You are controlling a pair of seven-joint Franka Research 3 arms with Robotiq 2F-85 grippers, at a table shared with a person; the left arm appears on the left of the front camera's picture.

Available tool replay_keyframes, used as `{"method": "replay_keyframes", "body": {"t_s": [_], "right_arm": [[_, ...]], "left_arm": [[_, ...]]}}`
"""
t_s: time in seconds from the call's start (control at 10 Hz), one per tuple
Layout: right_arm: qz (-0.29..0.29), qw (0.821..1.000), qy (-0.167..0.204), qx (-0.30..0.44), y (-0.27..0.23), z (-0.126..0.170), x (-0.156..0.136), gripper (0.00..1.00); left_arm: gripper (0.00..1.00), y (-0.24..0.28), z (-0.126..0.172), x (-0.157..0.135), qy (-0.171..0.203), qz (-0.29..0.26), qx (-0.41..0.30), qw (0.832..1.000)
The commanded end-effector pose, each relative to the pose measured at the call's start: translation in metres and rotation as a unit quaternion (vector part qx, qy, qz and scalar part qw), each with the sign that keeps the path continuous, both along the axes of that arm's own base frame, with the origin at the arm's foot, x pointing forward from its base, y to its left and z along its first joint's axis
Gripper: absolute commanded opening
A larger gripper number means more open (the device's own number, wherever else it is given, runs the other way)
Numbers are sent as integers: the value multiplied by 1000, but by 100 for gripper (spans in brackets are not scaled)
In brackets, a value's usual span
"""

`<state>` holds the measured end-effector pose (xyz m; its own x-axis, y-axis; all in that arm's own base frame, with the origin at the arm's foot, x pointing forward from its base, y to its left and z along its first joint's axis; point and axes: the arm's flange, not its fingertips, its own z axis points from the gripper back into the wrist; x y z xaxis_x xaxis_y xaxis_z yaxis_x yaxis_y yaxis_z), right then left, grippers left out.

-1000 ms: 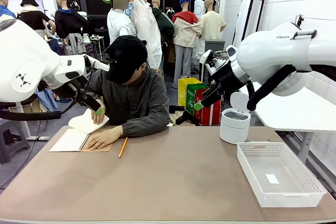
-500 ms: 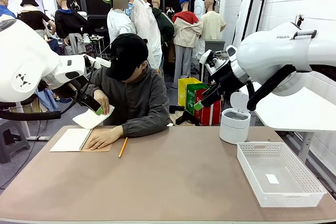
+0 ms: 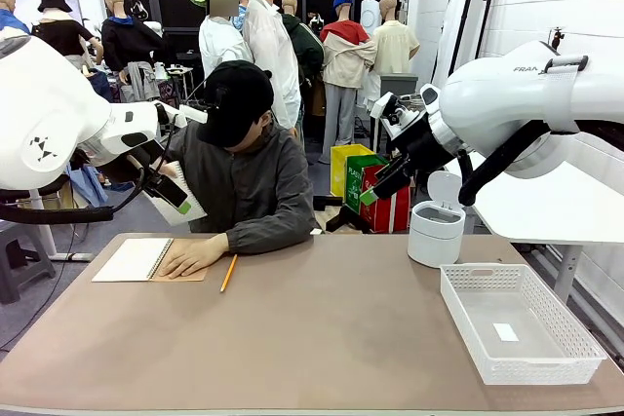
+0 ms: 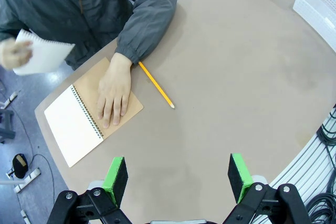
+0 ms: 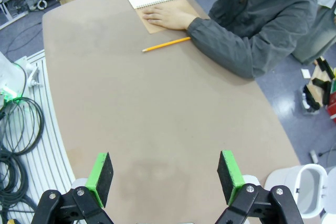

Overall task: Sort the paper based on its condition.
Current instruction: If a person hands you a paper, place it in the Organizing basket , and if it's crumpled, put it in the Trash can.

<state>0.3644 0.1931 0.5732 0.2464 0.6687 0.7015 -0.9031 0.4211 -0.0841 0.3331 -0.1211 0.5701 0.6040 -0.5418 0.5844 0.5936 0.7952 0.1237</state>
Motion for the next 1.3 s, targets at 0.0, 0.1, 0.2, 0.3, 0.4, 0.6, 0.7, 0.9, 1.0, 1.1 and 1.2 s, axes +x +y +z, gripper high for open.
{"method": "replay_keyframes", "body": {"t_s": [0.0,0.1,0.2,0.3,0.4,0.6,0.7,0.9,1.0,1.1,1.2], "right_arm": [[-1,1000,0,-1,0,1,0,100],[-1,1000,0,-1,0,1,0,100],[-1,1000,0,-1,0,1,0,100],[-1,1000,0,-1,0,1,0,100],[-1,1000,0,-1,0,1,0,100],[-1,1000,0,-1,0,1,0,100],[-1,1000,0,-1,0,1,0,100],[-1,1000,0,-1,0,1,0,100],[-1,1000,0,-1,0,1,0,100],[-1,1000,0,-1,0,1,0,100],[-1,1000,0,-1,0,1,0,100]], "left_arm": [[100,1,0,0,1,0,1,1000],[100,1,0,0,1,0,1,1000],[100,1,0,0,1,0,1,1000],[100,1,0,0,1,0,1,1000],[100,1,0,0,1,0,1,1000],[100,1,0,0,1,0,1,1000],[100,1,0,0,1,0,1,1000],[100,1,0,0,1,0,1,1000],[100,1,0,0,1,0,1,1000],[100,1,0,0,1,0,1,1000],[100,1,0,0,1,0,1,1000]]}}
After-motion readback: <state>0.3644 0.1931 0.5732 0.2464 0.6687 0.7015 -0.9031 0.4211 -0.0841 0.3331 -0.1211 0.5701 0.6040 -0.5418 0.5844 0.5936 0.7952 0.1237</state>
